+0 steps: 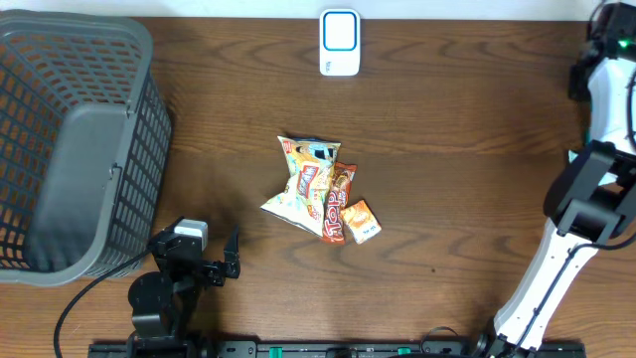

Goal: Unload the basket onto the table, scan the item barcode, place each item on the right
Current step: 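Carry the bottle to the right edge and release it, then reach the right gripper to the snack bag and grasp it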

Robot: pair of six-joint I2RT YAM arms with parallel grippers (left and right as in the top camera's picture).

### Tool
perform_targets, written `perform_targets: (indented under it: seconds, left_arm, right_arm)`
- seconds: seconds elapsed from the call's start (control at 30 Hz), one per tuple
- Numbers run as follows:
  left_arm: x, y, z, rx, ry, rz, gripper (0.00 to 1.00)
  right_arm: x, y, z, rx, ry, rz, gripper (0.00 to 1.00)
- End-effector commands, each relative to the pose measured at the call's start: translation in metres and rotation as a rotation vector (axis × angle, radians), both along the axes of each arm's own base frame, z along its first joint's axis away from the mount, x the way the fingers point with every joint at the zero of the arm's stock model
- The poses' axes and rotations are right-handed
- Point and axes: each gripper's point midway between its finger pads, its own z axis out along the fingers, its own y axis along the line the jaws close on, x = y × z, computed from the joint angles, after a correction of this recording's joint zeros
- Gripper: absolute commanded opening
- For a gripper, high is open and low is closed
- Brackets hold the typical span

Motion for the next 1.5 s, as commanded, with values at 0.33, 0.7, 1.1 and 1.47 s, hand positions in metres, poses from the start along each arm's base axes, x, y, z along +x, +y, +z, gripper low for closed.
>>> perform_targets:
  seconds: [0.33, 0.7, 1.1, 1.47]
  left_arm:
    - [-0.002, 0.001, -0.011, -0.009, 0.037, 0.008, 0.98]
    - [-0.002, 0.001, -0.011, -0.009, 0.037, 0.009, 0.98]
    - [-0.002, 0.001, -0.011, -0.009, 0.037, 0.009, 0.98]
    - [-0.002, 0.001, -0.011, -0.009, 0.037, 0.009, 0.98]
  right_arm:
    - [0.01, 0.045, 0.125, 0.077, -0.317, 0.04, 0.99]
    - [-0.015, 0.258, 0.258, 0.702, -0.61, 0.418, 0.99]
    - [-0.101, 0.529, 0.166, 1.13, -0.045, 0.654, 0.99]
    - [-0.13, 0.608, 0.039, 0.634, -0.035, 0.353, 0.99]
